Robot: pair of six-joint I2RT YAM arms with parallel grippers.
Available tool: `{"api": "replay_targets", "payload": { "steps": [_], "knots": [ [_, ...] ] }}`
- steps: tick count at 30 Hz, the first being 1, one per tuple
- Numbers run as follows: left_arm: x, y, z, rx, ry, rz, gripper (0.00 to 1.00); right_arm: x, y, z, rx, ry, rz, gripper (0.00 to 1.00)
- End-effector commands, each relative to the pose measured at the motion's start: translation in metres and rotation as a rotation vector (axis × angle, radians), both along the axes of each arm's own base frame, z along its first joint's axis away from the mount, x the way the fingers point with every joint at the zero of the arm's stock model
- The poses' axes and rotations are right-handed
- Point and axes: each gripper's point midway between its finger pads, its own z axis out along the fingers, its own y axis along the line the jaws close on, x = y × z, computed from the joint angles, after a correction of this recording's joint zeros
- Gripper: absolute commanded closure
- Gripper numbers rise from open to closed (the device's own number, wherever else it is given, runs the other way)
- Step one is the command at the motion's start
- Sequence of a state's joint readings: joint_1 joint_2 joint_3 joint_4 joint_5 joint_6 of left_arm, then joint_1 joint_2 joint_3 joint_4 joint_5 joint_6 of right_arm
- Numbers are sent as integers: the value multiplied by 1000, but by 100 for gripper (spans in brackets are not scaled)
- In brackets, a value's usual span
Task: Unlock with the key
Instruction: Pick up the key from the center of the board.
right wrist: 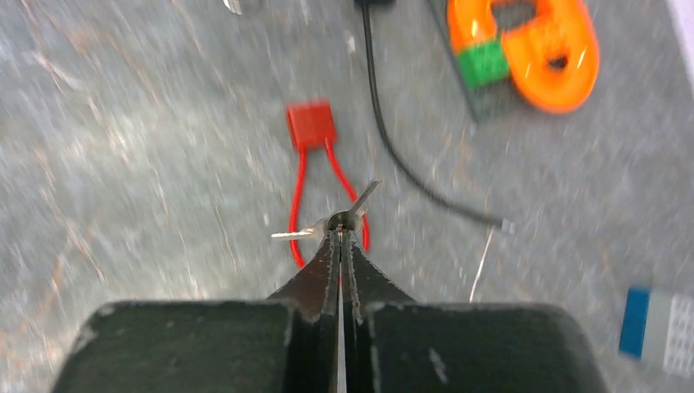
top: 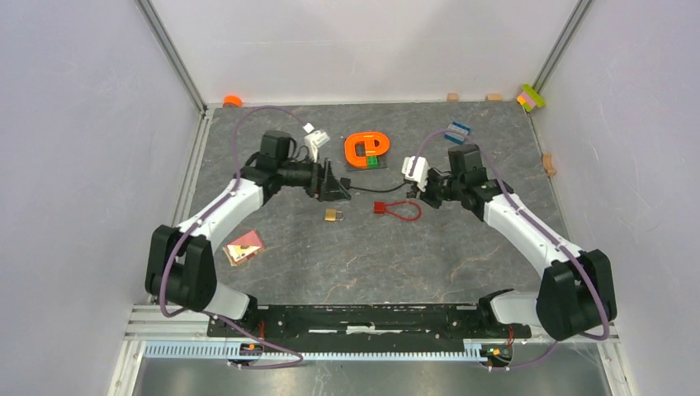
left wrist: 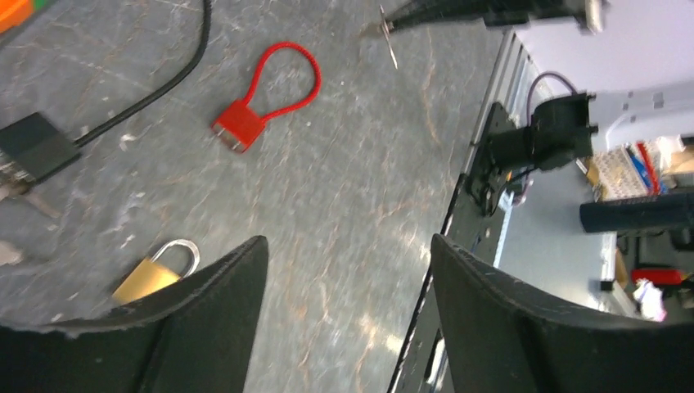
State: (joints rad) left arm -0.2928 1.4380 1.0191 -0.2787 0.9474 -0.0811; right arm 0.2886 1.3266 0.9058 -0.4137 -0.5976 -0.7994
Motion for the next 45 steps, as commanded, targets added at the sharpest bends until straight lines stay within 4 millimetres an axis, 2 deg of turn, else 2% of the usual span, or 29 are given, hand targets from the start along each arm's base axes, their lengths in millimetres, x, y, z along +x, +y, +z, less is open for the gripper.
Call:
{"api": "replay_targets", "payload": {
  "steps": [1, 5, 10, 14, 20, 25, 35, 45],
  "knots": [
    [28, -45, 25, -83, 16, 123, 26, 4, 54, 48, 237, -96, 21, 100],
    [33, -67, 38, -126, 74, 171, 33, 9, 73, 64, 320, -108, -18, 100],
    [34, -85, 35, -121, 67, 231, 39, 8, 83, 75, 415, -102, -48, 100],
    [37, -100, 38, -103, 40, 224, 49, 0, 91, 76, 451, -68, -32, 100],
    [41, -115, 36, -108, 66, 199, 56, -6, 91, 71, 470, -47, -39, 100],
    [42, -114, 25, -81, 79, 219, 61, -7, 89, 70, 468, -52, -49, 100],
    [35, -120, 25, -61, 69, 206, 66, -7, 86, 71, 467, -60, -66, 100],
    [30, -127, 26, -56, 73, 186, 88, -5, 83, 67, 459, -58, -91, 100]
  ]
}}
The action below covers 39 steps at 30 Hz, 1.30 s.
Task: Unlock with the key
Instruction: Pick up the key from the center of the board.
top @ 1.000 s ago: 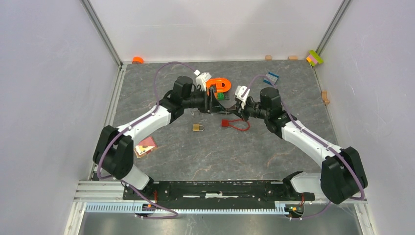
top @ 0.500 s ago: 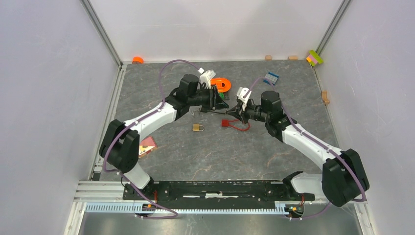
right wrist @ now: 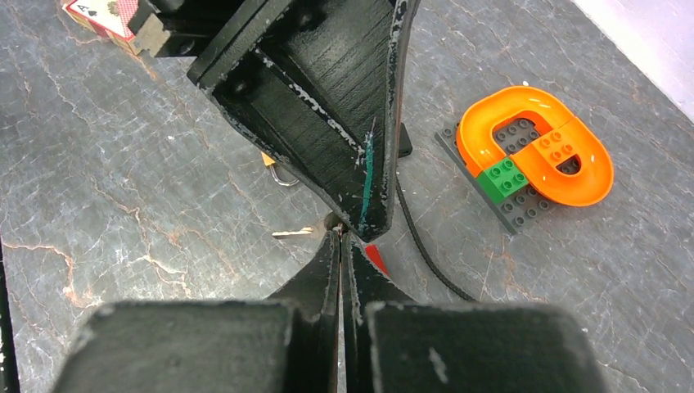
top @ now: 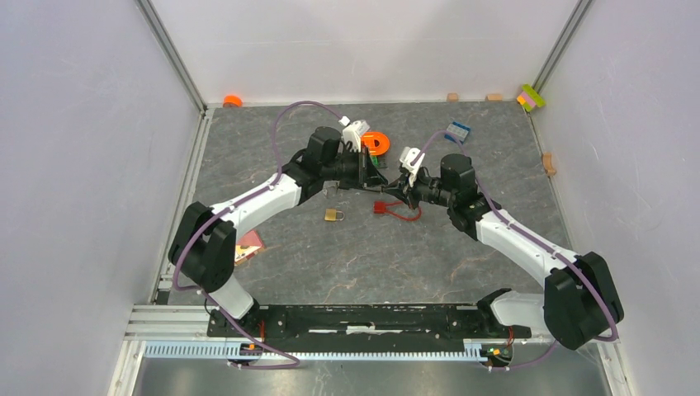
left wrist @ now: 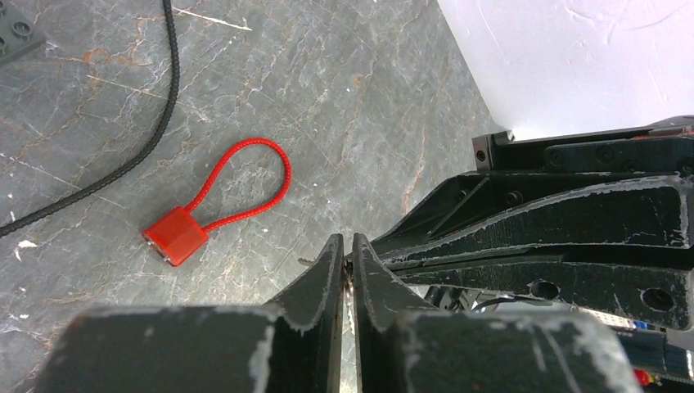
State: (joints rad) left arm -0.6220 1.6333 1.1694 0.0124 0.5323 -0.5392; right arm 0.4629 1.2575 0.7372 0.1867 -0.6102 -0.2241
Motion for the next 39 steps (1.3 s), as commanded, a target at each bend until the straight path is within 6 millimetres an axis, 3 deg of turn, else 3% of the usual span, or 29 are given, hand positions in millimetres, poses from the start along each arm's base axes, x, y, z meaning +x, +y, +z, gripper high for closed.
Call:
{"api": "replay_targets", "payload": {
  "steps": [1, 3, 5, 8, 9, 11, 18, 21, 26, 32, 39],
  "knots": [
    [3, -9, 17, -29, -20, -14, 93, 3, -1, 14, 26, -46, -23, 100],
    [3, -11, 18, -29, -24, -30, 98, 2, 0, 14, 29, -45, -16, 100],
    [2, -14, 20, -33, -46, -65, 98, -1, 1, 15, 31, -45, 0, 94],
    [-4, -18, 28, -48, -103, -157, 98, -9, 0, 15, 20, -66, 33, 63],
    [-7, -18, 32, -51, -142, -193, 98, -11, -2, 16, 10, -85, 40, 48],
    [-14, -15, 36, -36, -218, -260, 98, -14, -8, 19, -19, -123, 41, 38],
    [-39, 2, 44, 29, -395, -428, 98, -21, -18, 31, -19, -192, 51, 38],
    [-57, 6, 53, 2, -455, -521, 98, -26, -12, 35, 36, -173, 100, 41],
    [-74, 11, 67, -58, -548, -563, 98, -54, 5, 32, 100, -121, 307, 46],
    [-67, 9, 79, -117, -558, -457, 98, -70, 10, 38, 191, -98, 359, 41],
    [-61, 2, 74, -260, -451, -315, 98, -74, 13, 60, 344, -53, 329, 43]
  ]
}}
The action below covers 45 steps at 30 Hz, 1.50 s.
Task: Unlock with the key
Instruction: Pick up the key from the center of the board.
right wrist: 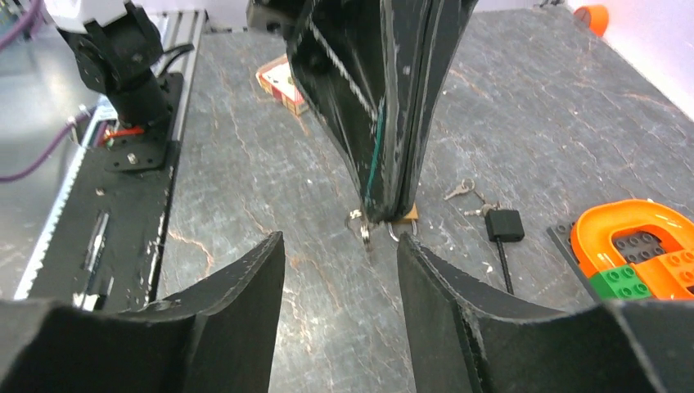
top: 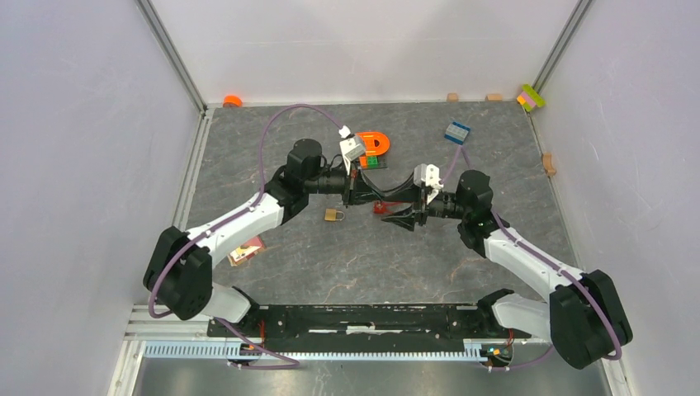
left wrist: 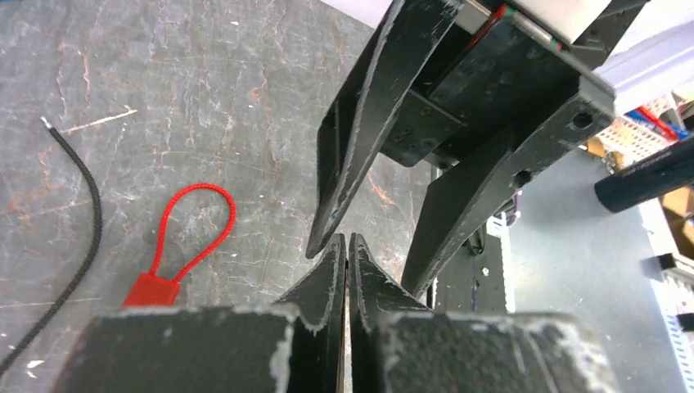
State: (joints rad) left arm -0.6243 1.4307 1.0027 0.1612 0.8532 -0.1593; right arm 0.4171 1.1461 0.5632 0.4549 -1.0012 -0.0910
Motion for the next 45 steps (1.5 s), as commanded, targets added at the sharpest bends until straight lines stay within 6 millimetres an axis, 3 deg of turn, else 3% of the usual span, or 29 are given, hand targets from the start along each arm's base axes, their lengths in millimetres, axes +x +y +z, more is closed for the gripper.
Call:
{"api": "replay_targets", "payload": {
  "steps": [1, 8, 24, 29, 33, 37, 45],
  "knots": [
    [7, -10, 29, -174, 41, 56, 98, -4, 5, 40, 156, -5, 11, 44],
    [3, -11, 33, -289, 47, 53, 98, 3, 6, 36, 191, 62, -16, 51],
    [-4, -6, 38, -371, -1, 46, 98, 12, 0, 32, 204, 90, -45, 100],
    [-10, -3, 35, -380, -47, 28, 84, 22, -7, 33, 185, 65, -101, 100],
    [-18, 0, 30, -382, -103, -10, 72, 35, -14, 21, 85, 17, -162, 100],
    [-22, 0, 28, -377, -136, -38, 61, 35, -19, 12, 25, -13, -171, 100],
    [-20, 1, 20, -339, -198, -37, 55, 31, -21, 8, -14, -37, -158, 100]
  ]
}}
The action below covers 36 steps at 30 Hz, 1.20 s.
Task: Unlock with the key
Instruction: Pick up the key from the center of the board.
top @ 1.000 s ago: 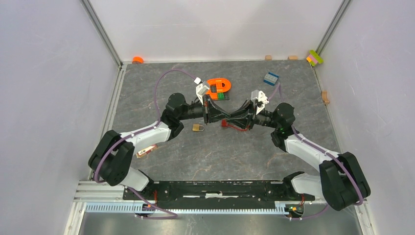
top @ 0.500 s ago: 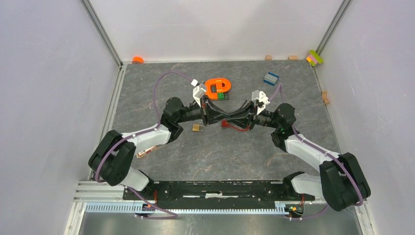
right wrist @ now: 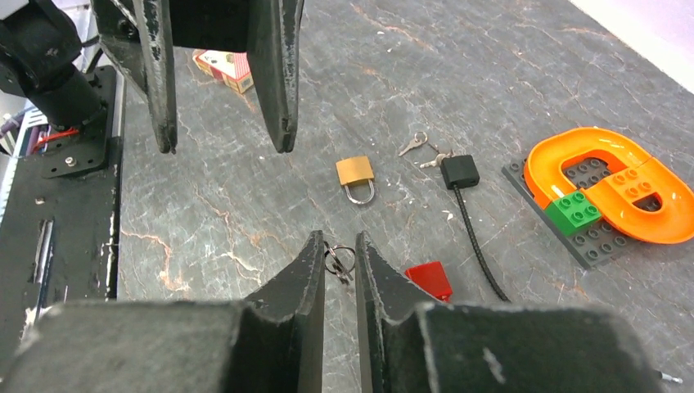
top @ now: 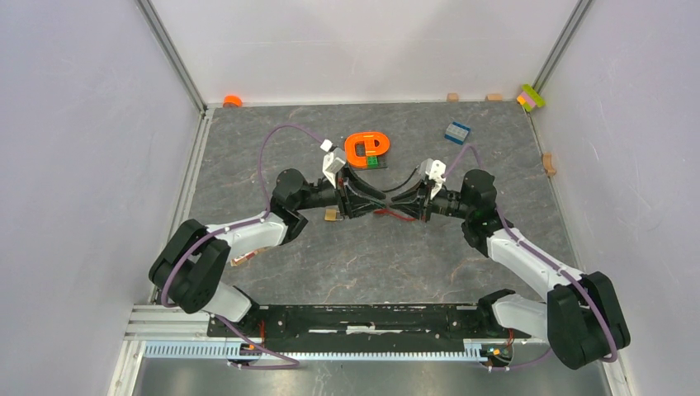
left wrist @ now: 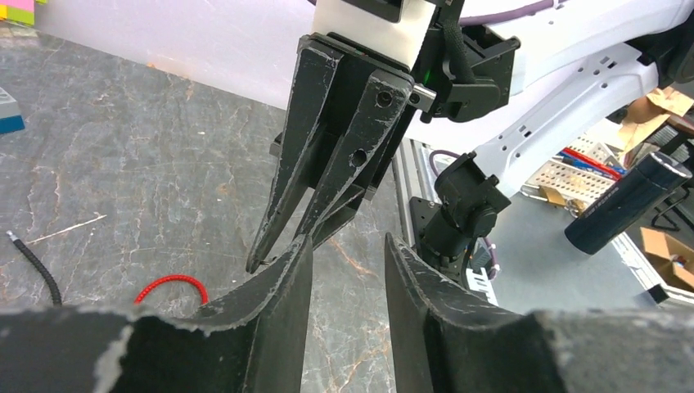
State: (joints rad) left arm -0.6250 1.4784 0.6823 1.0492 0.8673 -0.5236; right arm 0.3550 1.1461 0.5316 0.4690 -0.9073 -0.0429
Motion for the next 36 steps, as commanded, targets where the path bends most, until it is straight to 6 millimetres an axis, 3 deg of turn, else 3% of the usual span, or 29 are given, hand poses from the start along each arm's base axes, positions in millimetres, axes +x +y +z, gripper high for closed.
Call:
{"api": "replay_targets", "payload": {
  "steps": [1, 6, 13, 19, 25, 36],
  "knots": [
    [-2, 2, 6, 15, -157, 3, 53, 3, 0, 23, -11, -98, 14, 100],
    [-3, 6, -19, 117, -294, -23, 39, -14, 7, 38, 25, -96, 131, 100],
    [-4, 7, -47, 148, -451, -52, 28, -41, 14, 66, 155, -50, 252, 100],
    [-3, -2, -35, 63, -499, -89, 28, -49, 16, 78, 219, -11, 289, 100],
    [-2, -4, -25, 25, -481, -84, 41, -51, 15, 72, 219, 4, 288, 100],
    [-7, -5, -11, 9, -484, -83, 45, -47, 17, 64, 215, 36, 286, 100]
  ]
}}
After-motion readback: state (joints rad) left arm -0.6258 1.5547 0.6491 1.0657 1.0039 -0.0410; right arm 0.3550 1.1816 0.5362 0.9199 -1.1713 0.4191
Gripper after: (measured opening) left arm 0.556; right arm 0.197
